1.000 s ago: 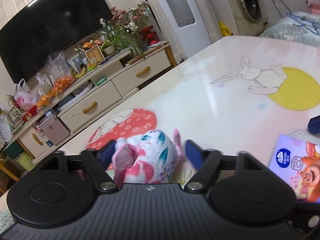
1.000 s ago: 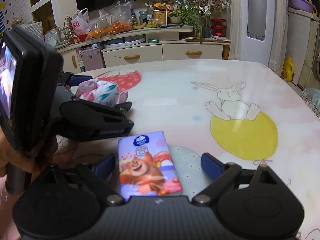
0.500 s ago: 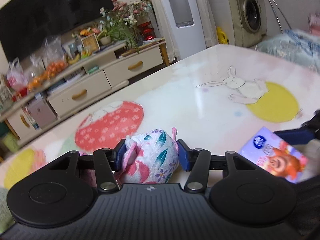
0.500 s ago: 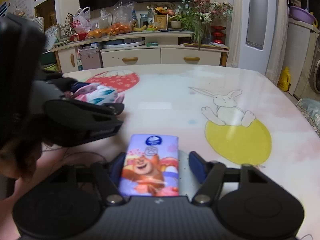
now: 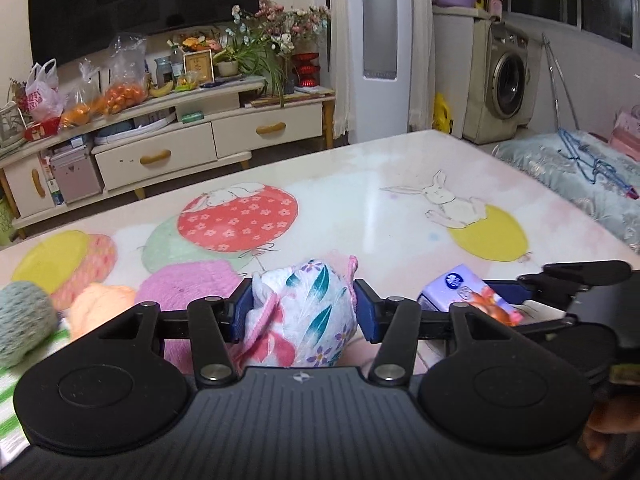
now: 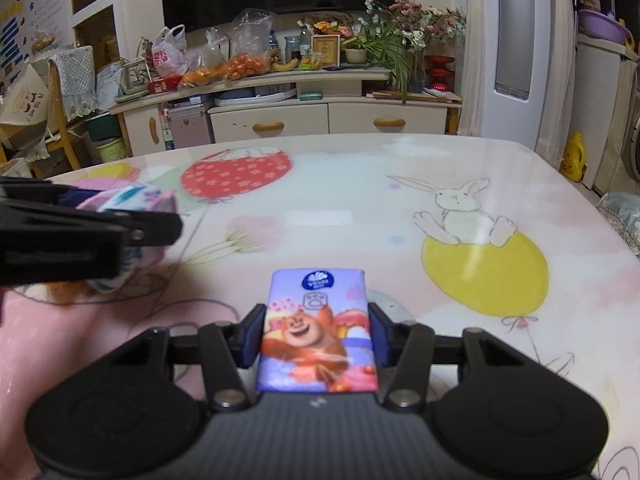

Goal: Organize soft objects
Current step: 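Carry the floral plush and tissue pack into the cardboard box and open both tools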

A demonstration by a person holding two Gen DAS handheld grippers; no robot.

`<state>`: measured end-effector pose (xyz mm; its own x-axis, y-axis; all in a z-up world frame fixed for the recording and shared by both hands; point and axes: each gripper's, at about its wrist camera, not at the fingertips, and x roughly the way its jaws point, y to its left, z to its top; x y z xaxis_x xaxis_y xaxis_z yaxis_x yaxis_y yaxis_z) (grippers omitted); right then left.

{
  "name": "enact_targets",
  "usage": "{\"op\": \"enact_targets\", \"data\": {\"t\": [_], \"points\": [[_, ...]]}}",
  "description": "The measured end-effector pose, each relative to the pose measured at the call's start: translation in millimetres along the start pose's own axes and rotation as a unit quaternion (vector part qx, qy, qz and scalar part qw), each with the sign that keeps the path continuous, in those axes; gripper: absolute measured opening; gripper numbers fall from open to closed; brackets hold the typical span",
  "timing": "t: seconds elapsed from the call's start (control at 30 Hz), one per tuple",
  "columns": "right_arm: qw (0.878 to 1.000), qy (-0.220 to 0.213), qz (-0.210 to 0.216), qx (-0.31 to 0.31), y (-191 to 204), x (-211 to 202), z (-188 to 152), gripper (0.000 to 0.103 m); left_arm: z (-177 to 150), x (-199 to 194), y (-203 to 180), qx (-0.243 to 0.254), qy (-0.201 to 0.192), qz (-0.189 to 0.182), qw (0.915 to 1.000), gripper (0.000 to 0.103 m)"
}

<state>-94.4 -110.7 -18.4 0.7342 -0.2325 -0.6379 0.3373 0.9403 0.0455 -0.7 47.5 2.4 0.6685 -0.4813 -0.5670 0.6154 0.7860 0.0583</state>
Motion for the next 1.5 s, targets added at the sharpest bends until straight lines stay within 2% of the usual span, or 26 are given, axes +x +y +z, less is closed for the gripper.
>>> {"op": "enact_targets", "data": {"t": [0.37,0.5,0.83,1.03,1.2,1.37,1.5], "points": [[1.000,-0.003,0.025,0.016,20,-24,-8,0.051,-11,-44,12,-0.021,-0.006,-0.017,0.9996,0.059],[1.000,-0.003,0.029,0.003,34,-40,-14,0.051,-10,-55,19,-0.031,-0.012,-0.018,0.9993,0.059],[0.999,-0.004,0.042,-0.034,77,-70,-12,0.051,2,-92,61,-0.067,-0.041,0.001,0.9969,0.059],[0.997,-0.024,0.065,-0.043,105,-82,12,0.051,9,-120,100,-0.093,-0.061,0.034,0.9932,0.059],[0.992,-0.041,0.103,-0.063,145,-83,40,0.051,7,-139,144,-0.123,-0.069,0.075,0.9872,0.060],[0.984,-0.049,0.153,-0.075,190,-76,71,0.051,6,-147,191,-0.156,-0.066,0.128,0.9772,0.060],[0.976,-0.055,0.189,-0.093,232,-64,96,0.052,0,-145,229,-0.190,-0.055,0.167,0.9660,0.060]]}}
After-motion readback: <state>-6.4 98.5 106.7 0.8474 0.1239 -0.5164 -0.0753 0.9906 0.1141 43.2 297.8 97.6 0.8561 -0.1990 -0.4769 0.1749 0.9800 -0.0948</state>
